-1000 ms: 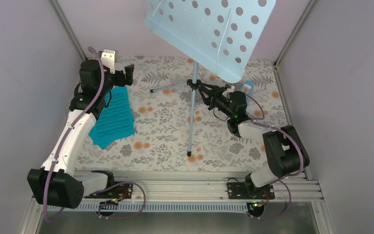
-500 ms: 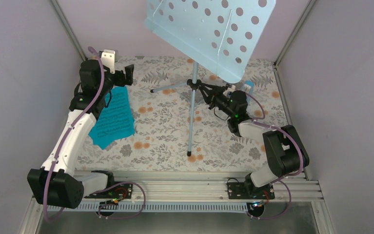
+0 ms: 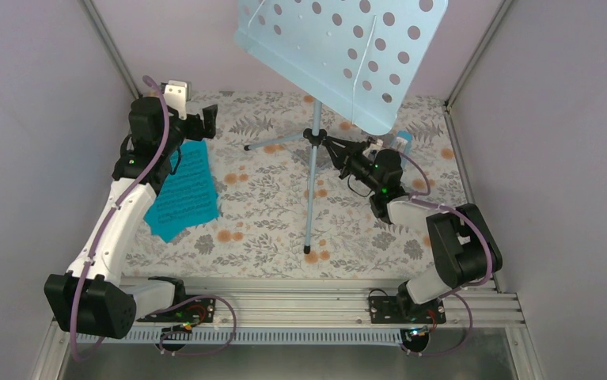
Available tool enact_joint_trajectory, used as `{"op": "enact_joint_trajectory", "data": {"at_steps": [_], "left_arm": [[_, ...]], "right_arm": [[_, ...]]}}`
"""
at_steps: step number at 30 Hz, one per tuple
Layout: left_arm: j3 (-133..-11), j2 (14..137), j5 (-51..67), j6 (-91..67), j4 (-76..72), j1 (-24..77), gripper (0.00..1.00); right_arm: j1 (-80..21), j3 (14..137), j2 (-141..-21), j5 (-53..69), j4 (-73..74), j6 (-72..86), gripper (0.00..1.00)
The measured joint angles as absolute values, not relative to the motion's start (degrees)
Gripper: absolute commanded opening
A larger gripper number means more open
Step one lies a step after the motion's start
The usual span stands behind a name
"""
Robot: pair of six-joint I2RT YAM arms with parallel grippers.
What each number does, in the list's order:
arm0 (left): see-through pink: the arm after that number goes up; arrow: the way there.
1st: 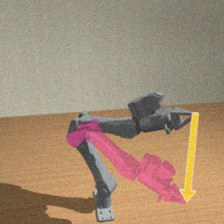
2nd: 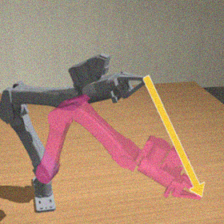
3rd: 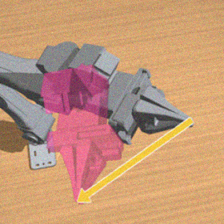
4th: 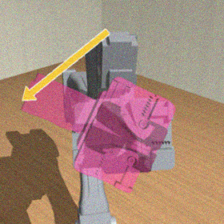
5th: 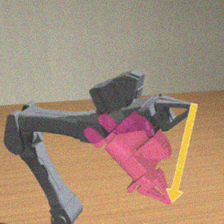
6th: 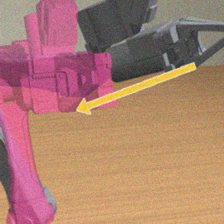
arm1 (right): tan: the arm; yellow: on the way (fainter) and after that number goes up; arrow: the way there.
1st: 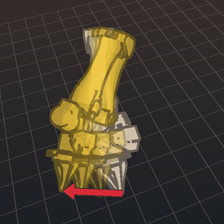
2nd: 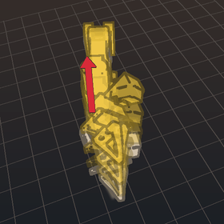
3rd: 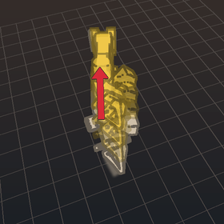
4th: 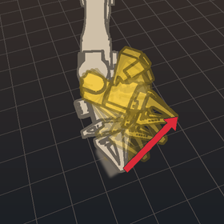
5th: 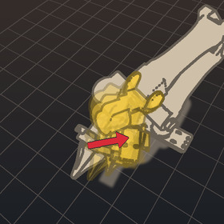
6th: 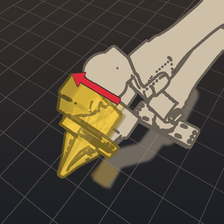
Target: Pack up the instrument practice props
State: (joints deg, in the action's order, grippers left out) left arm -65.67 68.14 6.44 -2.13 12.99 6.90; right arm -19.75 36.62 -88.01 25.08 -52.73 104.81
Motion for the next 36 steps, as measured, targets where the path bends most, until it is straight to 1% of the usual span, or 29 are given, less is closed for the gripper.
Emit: {"op": "enact_joint_trajectory", "data": {"at_steps": [3,9,14,18,24,31,33,34,36], "left_arm": [[-65.7,68.1,6.5,-2.1,13.0,6.9,1.00],[-65.7,68.1,6.4,-2.1,13.0,6.9,1.00],[-65.7,68.1,6.5,-2.1,13.0,6.9,1.00],[-65.7,68.1,6.5,-2.1,13.0,6.9,1.00],[-65.7,68.2,6.7,-2.1,13.0,6.9,1.00],[-65.7,68.8,6.7,-2.2,13.0,6.9,1.00],[-65.7,69.0,6.7,-2.1,13.0,6.9,1.00],[-65.7,69.1,6.8,-2.2,13.0,6.9,1.00],[-65.7,69.3,6.8,-2.2,13.0,6.9,1.00]], "right_arm": [[-19.7,36.6,-88.0,25.1,-52.6,104.4,0.04],[-19.7,36.6,-87.7,25.5,-52.2,100.3,0.04],[-19.7,36.6,-86.1,25.5,-50.1,92.4,0.04],[-19.7,36.7,-83.4,25.5,-46.8,82.5,0.04],[-19.9,39.6,-78.4,24.8,-35.2,63.3,0.04],[-20.2,39.9,-76.5,24.3,-32.0,42.5,0.04],[-20.4,39.9,-76.3,24.3,-31.9,36.1,0.07],[-20.7,39.9,-76.1,24.2,-31.8,33.1,0.10],[-21.3,39.9,-75.3,23.5,-30.9,25.8,0.20]]}}
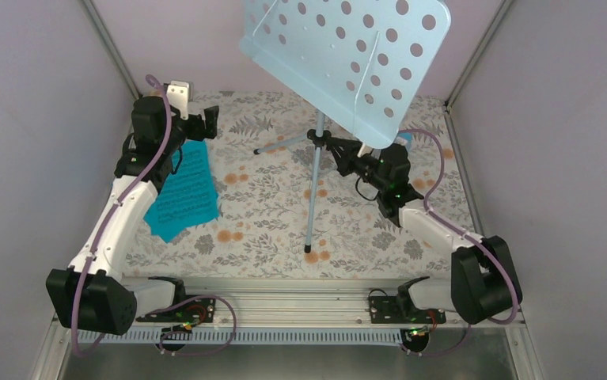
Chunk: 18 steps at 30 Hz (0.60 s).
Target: Pack up the instrument practice props
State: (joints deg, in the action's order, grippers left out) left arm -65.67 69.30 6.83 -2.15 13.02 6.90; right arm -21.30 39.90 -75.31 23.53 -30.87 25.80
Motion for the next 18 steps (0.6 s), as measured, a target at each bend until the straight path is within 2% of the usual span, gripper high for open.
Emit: {"op": "enact_joint_trajectory", "data": {"at_steps": [4,6,11,16,18], "left_arm": [[-65.6,69.5,6.9,-2.1,13.0,6.9,1.00],[-65.7,69.6,7.1,-2.2,13.0,6.9,1.00],[-65.6,69.6,8.6,-2.1,12.5,6.9,0.99],[-64.8,69.6,12.5,-2.1,11.2,7.0,0.98],[-64.2,69.6,13.7,-1.9,10.9,7.4,0.98]], "right_arm": [[-22.5,40.4,-72.1,21.1,-26.2,12.4,0.44],[-22.6,41.0,-70.0,19.5,-24.3,8.2,0.53],[-19.7,40.7,-64.6,19.6,-26.0,6.1,0.60],[-13.0,40.4,-67.2,29.6,-32.6,11.7,0.72],[-11.4,40.9,-70.0,34.8,-35.6,14.5,0.73]]}}
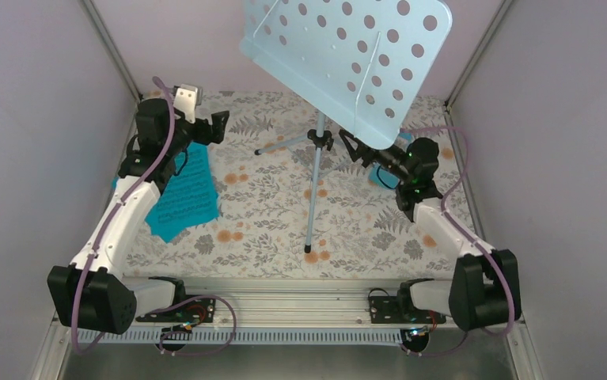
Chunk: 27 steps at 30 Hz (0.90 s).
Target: Pack up the instrument practice props
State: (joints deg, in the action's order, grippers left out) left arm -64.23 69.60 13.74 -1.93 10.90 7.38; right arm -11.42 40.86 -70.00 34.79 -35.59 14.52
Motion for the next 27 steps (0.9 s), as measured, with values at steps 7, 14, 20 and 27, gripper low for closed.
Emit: {"op": "enact_joint_trajectory", "data": {"at_steps": [7,14,20,27], "left_arm": [[-63.7,70.5,15.9,-1.7,9.9,8.5,0.98],[-63.5,71.0,16.1,-0.7,9.5,8.9,0.97],[-63.4,71.2,17.2,-0.3,9.5,10.0,0.95],[-63.4,72.7,19.2,0.7,9.1,15.0,0.86]], "right_arm": [[-10.7,55.3,-81.5,50.7,-41.3,20.6,0.70],[-10.8,67.6,-89.4,61.9,-42.4,22.4,0.66],[-11.2,75.0,-93.1,66.4,-38.2,21.3,0.59],[-12.1,84.4,-96.2,69.1,-31.7,18.5,0.41]]}}
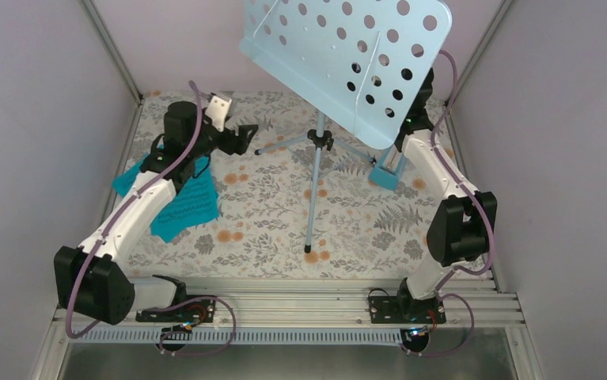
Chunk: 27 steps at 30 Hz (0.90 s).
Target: Pack up the instrument practice props
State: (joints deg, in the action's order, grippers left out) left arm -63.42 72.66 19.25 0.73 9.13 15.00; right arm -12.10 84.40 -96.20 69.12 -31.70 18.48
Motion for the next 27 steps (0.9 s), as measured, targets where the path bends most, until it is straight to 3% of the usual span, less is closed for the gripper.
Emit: {"op": "enact_joint_trajectory", "data": {"at_steps": [10,16,21,27], "left_arm": [[-57.6,75.5,24.3,-8.8,1.0,28.1,0.84],[-54.8,81.0,25.1,-14.4,-7.5,37.7,0.81],[-54.8,86.0,23.9,-15.9,-10.1,40.3,0.67],[-55.3,89.7,22.0,-16.9,-11.9,41.3,0.38]], "right_arm": [[-12.8,88.0,-97.1,71.1,-20.1,11.2,0.05],[-12.8,87.5,-96.3,69.7,-19.3,11.0,0.04],[-13.1,84.2,-93.4,66.2,-19.4,11.2,0.04],[-13.1,82.5,-92.1,64.2,-20.0,12.2,0.04]]}}
